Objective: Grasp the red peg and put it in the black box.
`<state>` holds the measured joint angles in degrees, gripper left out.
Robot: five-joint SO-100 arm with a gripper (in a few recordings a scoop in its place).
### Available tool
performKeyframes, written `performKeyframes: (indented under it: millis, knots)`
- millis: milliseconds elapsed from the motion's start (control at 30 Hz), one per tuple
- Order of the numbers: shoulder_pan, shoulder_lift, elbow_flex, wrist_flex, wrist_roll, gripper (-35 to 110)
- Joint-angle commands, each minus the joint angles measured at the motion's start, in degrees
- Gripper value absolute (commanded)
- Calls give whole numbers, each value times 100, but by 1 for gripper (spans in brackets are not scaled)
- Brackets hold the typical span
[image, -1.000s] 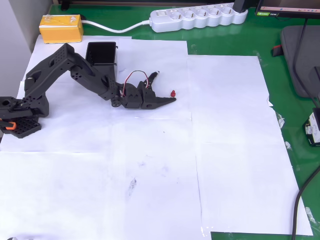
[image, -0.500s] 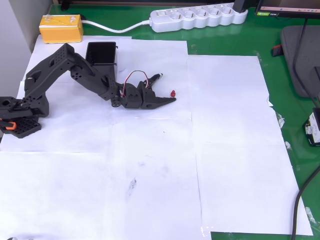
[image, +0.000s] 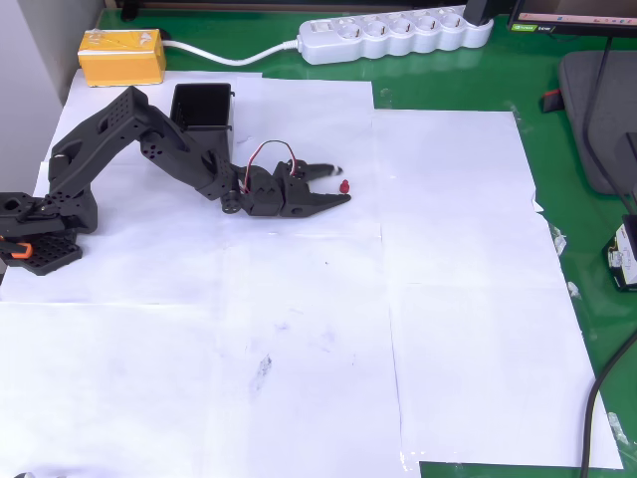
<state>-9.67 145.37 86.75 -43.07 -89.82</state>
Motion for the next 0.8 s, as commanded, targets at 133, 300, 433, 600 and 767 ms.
performKeyframes:
  millis: [133,300,433,600,767]
  knots:
    - [-97,-9,132,-26,-114,8]
    - [-97,-9,132,-26,-105,3]
    - [-97,-9,132,-35,-105,1]
    - [-97,0,132,-35,-114,0]
    - [-88,-62,97,-9,-114,0]
